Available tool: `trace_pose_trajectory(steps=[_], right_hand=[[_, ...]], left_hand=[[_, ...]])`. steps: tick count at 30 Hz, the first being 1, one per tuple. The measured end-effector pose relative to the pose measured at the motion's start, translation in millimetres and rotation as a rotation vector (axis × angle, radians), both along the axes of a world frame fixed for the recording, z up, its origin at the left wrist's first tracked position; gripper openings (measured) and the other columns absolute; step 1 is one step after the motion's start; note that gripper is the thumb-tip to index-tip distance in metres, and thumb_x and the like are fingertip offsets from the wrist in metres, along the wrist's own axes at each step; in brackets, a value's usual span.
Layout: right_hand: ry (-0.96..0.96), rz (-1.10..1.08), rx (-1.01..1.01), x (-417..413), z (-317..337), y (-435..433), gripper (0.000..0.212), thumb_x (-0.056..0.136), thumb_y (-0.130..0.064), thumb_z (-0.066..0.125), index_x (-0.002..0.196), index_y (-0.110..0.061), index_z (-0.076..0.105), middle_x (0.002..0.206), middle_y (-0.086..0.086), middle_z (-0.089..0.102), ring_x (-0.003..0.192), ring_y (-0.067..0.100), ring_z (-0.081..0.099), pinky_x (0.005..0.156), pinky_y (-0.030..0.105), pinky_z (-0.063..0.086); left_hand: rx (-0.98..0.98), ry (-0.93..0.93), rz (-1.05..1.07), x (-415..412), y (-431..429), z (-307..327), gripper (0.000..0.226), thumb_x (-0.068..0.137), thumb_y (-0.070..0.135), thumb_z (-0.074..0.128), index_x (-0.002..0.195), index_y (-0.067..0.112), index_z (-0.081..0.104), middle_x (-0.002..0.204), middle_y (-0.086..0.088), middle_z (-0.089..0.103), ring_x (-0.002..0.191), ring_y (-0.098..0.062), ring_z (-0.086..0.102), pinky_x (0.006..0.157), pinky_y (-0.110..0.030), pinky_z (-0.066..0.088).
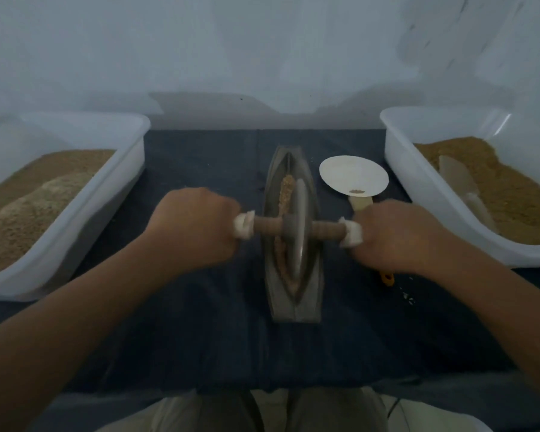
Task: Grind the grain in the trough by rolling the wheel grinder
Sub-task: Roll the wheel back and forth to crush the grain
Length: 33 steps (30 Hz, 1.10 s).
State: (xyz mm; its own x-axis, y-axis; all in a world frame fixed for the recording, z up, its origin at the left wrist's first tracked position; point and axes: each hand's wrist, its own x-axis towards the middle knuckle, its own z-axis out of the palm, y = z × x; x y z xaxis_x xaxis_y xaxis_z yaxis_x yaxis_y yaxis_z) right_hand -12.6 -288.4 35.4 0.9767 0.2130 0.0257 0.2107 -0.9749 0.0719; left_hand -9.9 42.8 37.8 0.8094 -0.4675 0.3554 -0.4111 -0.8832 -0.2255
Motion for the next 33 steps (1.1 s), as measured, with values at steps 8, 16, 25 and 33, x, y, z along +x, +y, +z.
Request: trace_pose_trajectory(steps=[8, 16, 25, 33], right_hand=[[-0.144, -0.09, -0.022, 66, 0, 19, 0.037, 0.091, -0.052, 0.048, 0.069, -0.024, 0.059, 0.065, -0.007, 0.059, 0.059, 0.015, 0.056, 0.057, 0.033, 0.046], [-0.243, 0.04, 0.009, 30, -6, 8, 0.042, 0.089, -0.052, 0.059, 0.056, -0.03, 0.048, 0.05, -0.011, 0.048, 0.045, 0.006, 0.048, 0.047, 0.028, 0.041], [-0.157, -0.091, -0.056, 60, 4, 22, 0.038, 0.097, -0.054, 0.049, 0.069, -0.03, 0.056, 0.067, -0.01, 0.052, 0.058, 0.008, 0.044, 0.058, 0.031, 0.035], [-0.264, -0.027, -0.009, 25, -5, 10, 0.038, 0.091, -0.049, 0.049, 0.058, -0.03, 0.048, 0.054, -0.01, 0.049, 0.046, 0.009, 0.045, 0.047, 0.034, 0.048]], left_hand=[[-0.085, 0.099, 0.238, 60, -24, 7, 0.031, 0.081, 0.047, 0.059, 0.064, 0.023, 0.049, 0.064, 0.005, 0.052, 0.066, -0.028, 0.063, 0.059, -0.031, 0.045], [-0.103, 0.172, 0.157, 12, -4, -6, 0.03, 0.078, 0.045, 0.06, 0.061, 0.027, 0.043, 0.059, 0.01, 0.046, 0.054, -0.02, 0.048, 0.055, -0.03, 0.038], [-0.144, 0.128, 0.249, 38, -18, -4, 0.026, 0.081, 0.047, 0.059, 0.069, 0.024, 0.054, 0.066, 0.008, 0.053, 0.065, -0.026, 0.062, 0.059, -0.031, 0.045], [-0.089, 0.174, 0.177, 21, -12, -1, 0.032, 0.081, 0.047, 0.06, 0.064, 0.026, 0.044, 0.065, 0.008, 0.052, 0.063, -0.026, 0.059, 0.058, -0.031, 0.042]])
